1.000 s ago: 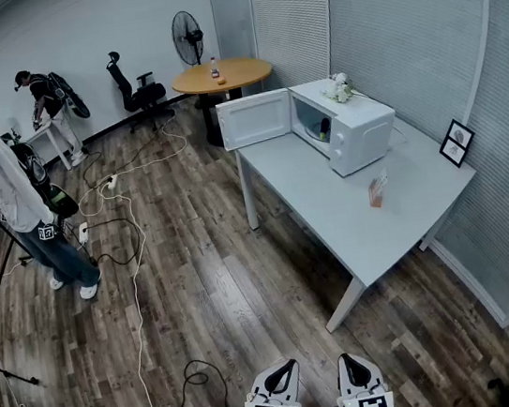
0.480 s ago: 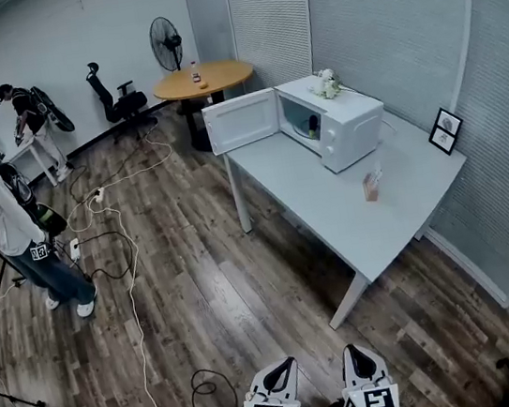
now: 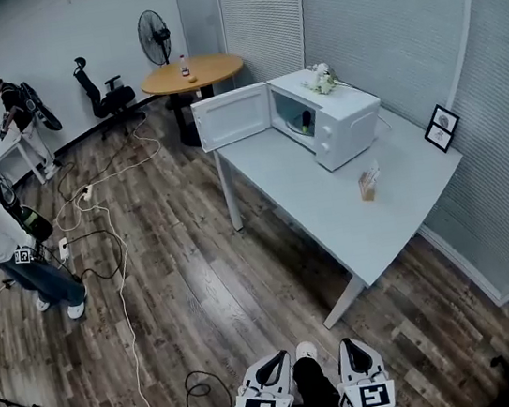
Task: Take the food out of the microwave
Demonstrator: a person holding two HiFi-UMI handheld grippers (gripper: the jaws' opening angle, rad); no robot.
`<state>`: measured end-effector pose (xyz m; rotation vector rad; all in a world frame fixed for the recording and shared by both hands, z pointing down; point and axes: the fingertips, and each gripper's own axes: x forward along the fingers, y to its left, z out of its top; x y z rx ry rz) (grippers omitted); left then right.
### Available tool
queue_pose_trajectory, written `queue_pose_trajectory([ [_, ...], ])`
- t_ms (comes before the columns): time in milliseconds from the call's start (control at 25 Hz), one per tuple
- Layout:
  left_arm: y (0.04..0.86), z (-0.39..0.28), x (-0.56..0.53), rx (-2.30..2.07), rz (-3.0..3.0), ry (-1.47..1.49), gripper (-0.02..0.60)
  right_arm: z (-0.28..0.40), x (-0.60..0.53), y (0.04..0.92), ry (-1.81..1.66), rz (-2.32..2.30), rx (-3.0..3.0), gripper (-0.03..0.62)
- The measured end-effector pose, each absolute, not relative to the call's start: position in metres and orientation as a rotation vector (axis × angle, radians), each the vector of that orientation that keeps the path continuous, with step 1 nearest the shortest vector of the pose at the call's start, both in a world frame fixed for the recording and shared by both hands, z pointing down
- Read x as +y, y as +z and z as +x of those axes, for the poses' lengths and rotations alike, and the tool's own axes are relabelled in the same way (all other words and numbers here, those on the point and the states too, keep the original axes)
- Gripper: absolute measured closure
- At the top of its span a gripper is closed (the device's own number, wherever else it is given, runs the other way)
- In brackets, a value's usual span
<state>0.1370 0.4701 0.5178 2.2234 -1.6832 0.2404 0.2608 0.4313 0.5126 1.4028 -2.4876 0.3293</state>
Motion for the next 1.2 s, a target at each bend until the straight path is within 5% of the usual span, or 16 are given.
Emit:
queue_pose_trajectory([
  [1200, 0.524, 0.112, 0.218, -1.856, 2.06, 0.249, 0.574, 0.217, 0.146, 0.519, 0.292, 1.137, -2.605, 0.591],
])
